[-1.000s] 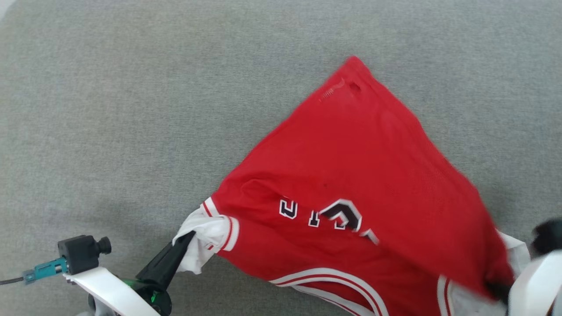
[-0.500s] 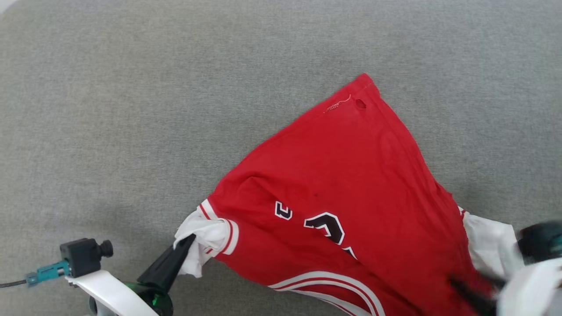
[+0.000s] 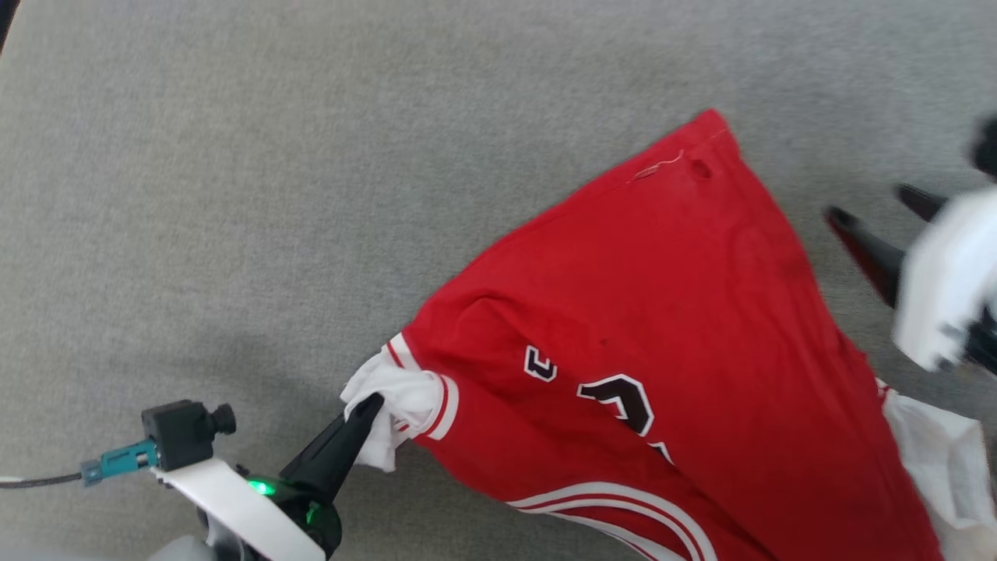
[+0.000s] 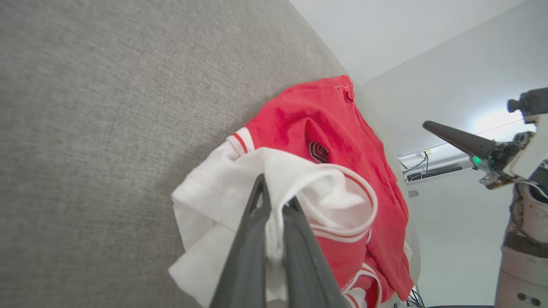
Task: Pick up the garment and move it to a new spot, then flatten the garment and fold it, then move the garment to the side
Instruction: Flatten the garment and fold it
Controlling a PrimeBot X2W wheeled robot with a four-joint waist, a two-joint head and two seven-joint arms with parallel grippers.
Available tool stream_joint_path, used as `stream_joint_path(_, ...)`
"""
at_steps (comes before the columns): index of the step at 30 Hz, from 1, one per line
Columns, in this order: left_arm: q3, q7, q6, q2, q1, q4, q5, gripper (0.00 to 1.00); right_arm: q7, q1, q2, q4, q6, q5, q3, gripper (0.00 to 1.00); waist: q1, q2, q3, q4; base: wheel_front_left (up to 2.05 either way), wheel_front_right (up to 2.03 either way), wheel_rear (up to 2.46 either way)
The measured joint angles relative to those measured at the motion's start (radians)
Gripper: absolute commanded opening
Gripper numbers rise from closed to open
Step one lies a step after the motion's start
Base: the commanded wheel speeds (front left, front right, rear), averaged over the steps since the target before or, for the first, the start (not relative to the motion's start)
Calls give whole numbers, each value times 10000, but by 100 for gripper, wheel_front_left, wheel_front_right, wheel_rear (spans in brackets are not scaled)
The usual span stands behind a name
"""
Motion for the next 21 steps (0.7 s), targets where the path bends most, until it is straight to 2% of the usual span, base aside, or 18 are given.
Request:
stream_joint_path(1,-82,0,0,-59,-148,0,-4,0,-232,-677,-23,1003,0,-205,614,100,0,0,153,129,0,0,0)
stream_joint_path(6,-174,0,0,-201,-408,36,-63,0,-732,-2126,107,3321,0,-642,1829,100,0,0,518,403,0,0,0)
stream_joint_path(13,-324,0,0,-449,-712,107,-107,0,-1170,-3282,-94,5423,0,-940,2959,100,0,0,783,751,0,0,0)
stream_joint_path(14,-339,0,0,-477,-732,123,-107,0,-1104,-3370,-128,5605,0,-905,3120,84,0,0,790,780,0,0,0)
stream_joint_path(15,-359,0,0,-497,-746,134,-109,0,-1087,-3446,-180,5724,-2,-826,3239,55,0,0,783,799,0,0,0)
stream_joint_path(16,-366,0,0,-497,-746,157,-127,0,-1103,-3483,-182,5841,-2,-748,3290,12,0,0,765,808,0,0,0)
stream_joint_path(17,-368,0,0,-500,-748,180,-140,0,-1177,-3515,-171,5948,-2,-692,3333,0,0,0,738,809,0,0,0)
stream_joint_path(21,-316,0,0,-445,-765,293,-140,0,-1712,-3571,-50,6357,2,-560,3382,0,0,0,584,717,0,0,0)
